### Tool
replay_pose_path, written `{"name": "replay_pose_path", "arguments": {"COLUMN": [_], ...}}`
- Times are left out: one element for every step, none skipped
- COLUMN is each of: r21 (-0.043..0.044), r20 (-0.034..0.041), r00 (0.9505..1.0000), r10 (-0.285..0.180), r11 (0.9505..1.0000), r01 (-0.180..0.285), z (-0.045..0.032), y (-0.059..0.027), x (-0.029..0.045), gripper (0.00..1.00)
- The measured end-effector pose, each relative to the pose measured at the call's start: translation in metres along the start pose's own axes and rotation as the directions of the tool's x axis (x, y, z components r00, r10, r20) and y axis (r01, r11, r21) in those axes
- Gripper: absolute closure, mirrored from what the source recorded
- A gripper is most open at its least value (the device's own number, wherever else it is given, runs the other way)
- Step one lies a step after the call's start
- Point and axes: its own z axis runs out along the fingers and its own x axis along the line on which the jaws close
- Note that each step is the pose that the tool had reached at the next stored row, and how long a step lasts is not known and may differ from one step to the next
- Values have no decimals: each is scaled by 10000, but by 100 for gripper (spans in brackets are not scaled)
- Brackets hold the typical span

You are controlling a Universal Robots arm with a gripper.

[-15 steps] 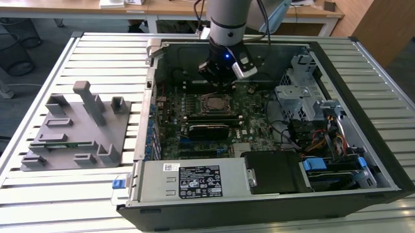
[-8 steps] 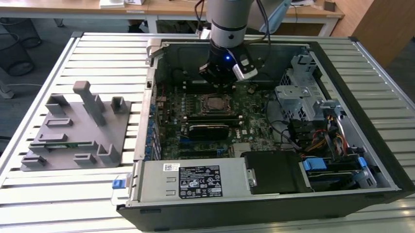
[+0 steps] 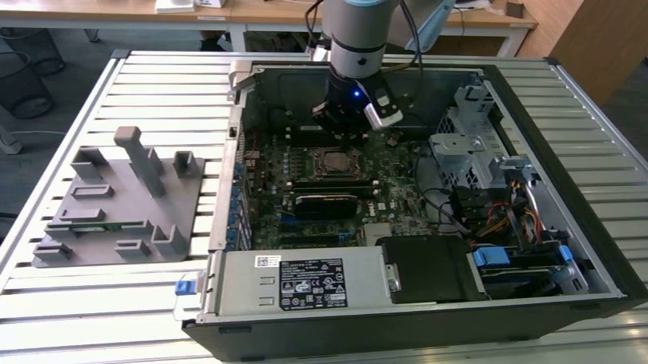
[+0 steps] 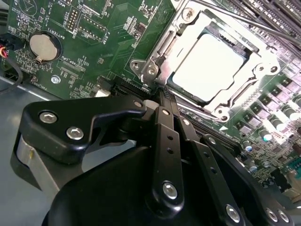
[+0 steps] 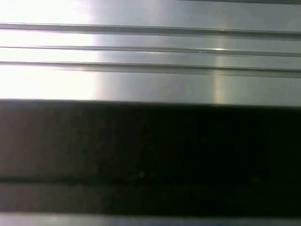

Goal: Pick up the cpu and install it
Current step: 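Install the first cpu locking lever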

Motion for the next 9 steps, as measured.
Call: {"name": "replay_pose_path", "arguments": {"r21": [0, 1, 0, 0, -2, -2, -2, -2, -2], "r20": [0, 1, 1, 1, 2, 2, 2, 2, 2], "r00": [10000, 10000, 10000, 10000, 10000, 10000, 10000, 10000, 10000], "r10": [0, 0, 0, -1, -1, -1, -1, -1, -2], "r11": [10000, 10000, 10000, 10000, 10000, 10000, 10000, 10000, 10000], "r01": [0, 0, 0, 1, 1, 1, 1, 1, 2], "z": [2, 2, 2, 2, 2, -1, -6, -13, -19], "y": [0, 0, 0, 0, 0, 1, 1, 1, 2], "x": [-1, -1, -1, -2, -2, -2, -2, -2, -2], "gripper": [89, 89, 89, 89, 89, 89, 89, 89, 89]}}
